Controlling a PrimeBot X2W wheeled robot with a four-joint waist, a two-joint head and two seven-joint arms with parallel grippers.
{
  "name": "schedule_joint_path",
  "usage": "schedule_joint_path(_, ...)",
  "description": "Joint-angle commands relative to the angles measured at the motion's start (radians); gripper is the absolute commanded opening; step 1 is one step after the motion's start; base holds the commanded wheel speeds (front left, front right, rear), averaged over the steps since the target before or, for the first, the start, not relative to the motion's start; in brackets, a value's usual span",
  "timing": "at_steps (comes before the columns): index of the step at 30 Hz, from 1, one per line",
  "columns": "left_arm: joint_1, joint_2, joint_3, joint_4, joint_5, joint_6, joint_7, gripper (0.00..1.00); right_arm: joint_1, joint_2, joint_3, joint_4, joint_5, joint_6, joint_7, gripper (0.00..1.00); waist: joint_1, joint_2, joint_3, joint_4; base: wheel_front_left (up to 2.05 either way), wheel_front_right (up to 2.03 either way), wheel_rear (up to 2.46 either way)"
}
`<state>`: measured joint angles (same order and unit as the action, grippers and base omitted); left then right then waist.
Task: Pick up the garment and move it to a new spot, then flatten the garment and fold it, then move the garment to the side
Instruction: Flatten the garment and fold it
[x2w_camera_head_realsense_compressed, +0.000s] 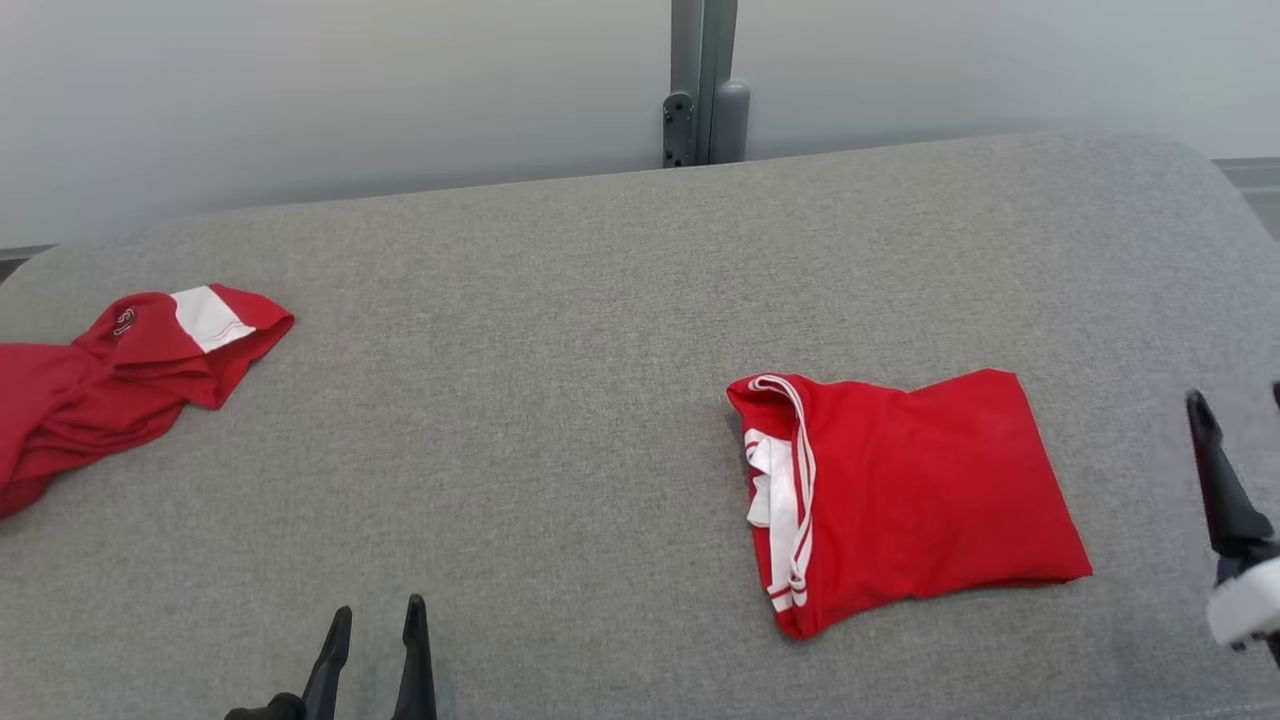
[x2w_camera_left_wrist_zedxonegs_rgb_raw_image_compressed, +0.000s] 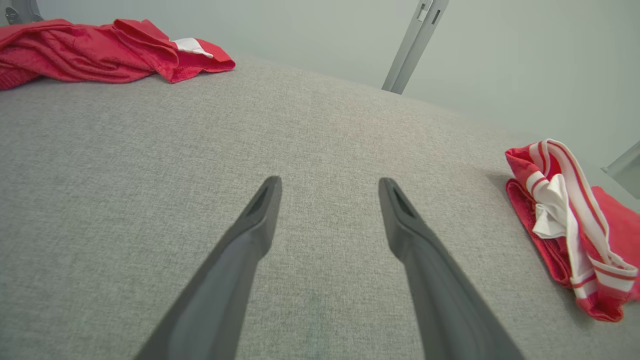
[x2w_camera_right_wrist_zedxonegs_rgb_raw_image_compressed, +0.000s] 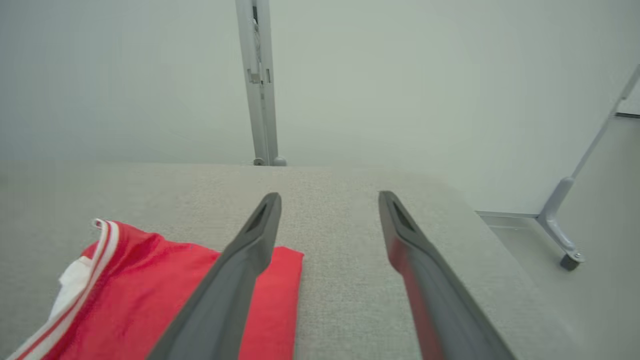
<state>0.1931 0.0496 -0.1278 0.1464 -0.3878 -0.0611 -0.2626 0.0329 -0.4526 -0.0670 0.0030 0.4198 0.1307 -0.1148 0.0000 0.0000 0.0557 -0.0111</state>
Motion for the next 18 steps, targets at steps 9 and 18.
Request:
schedule_joint_path(9,0.010,0.002,0.048,-0.054,0.040,0.003,-0.003,1.00,0.092,0.124,-0.160,0.185,-0.260,-0.001,-0.150,1.00,0.0000,0.0000,-0.040,-0.012,0.00,0.00,0.00)
schedule_joint_path(18,0.012,0.002,0.067,-0.055,0.042,0.005,-0.003,1.00,0.114,0.241,-0.182,0.162,-0.285,-0.001,-0.150,1.00,0.0000,0.0000,-0.052,-0.003,0.00,0.00,0.00)
